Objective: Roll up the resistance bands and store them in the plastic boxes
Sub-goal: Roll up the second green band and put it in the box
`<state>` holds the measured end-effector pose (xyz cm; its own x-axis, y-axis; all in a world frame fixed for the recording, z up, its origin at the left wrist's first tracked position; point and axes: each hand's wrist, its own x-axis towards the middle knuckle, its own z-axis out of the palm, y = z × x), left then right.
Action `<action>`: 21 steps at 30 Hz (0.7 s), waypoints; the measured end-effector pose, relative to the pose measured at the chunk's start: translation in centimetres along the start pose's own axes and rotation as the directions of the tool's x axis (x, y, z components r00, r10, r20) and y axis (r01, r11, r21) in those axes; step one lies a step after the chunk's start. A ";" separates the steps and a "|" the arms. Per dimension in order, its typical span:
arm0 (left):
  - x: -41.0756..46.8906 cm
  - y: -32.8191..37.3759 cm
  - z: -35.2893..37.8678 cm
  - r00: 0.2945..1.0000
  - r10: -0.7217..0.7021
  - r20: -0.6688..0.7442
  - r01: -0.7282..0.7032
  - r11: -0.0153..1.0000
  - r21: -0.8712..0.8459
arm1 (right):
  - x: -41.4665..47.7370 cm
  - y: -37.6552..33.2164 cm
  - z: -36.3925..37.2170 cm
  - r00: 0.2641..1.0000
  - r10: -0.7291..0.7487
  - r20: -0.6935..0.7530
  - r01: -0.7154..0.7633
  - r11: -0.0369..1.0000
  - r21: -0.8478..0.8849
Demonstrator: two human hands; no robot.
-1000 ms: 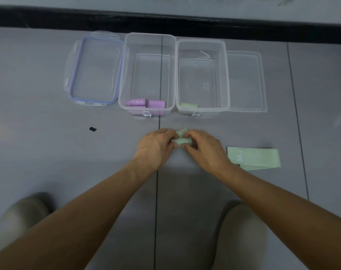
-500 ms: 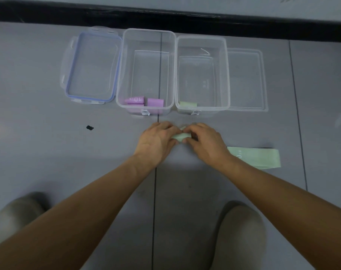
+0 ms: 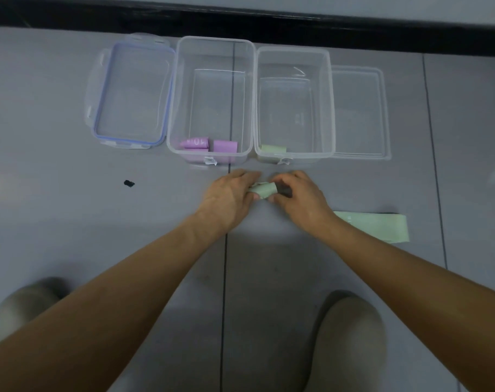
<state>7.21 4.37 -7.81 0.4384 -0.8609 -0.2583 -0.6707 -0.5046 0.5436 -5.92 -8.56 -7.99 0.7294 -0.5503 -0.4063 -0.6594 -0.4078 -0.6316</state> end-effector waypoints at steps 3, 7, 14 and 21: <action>-0.3 0.0 -0.7 0.999 -0.035 0.003 0.035 0.995 -0.089 | 0.0 -0.6 -0.6 1.000 0.000 -0.004 0.000 0.985 0.170; -0.4 0.2 -2.2 0.993 -0.117 -0.003 0.110 0.945 -0.309 | -0.5 -2.1 -2.1 0.997 -0.061 -0.037 0.070 0.932 0.356; -0.3 1.6 -3.5 0.988 -0.070 -0.138 -0.008 0.867 -0.498 | -0.8 -4.9 -4.8 0.986 -0.149 -0.071 0.164 0.929 0.331; 0.9 3.5 -4.2 0.965 -0.045 -0.257 -0.064 0.914 -0.402 | -0.1 -6.4 -7.4 0.966 -0.233 -0.109 0.250 0.949 0.191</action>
<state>7.78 2.11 -2.73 0.6074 -0.7914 -0.0684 -0.4006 -0.3795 0.8340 -3.08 -11.28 0.93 0.8386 -0.5165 -0.1734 -0.4085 -0.3855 -0.8274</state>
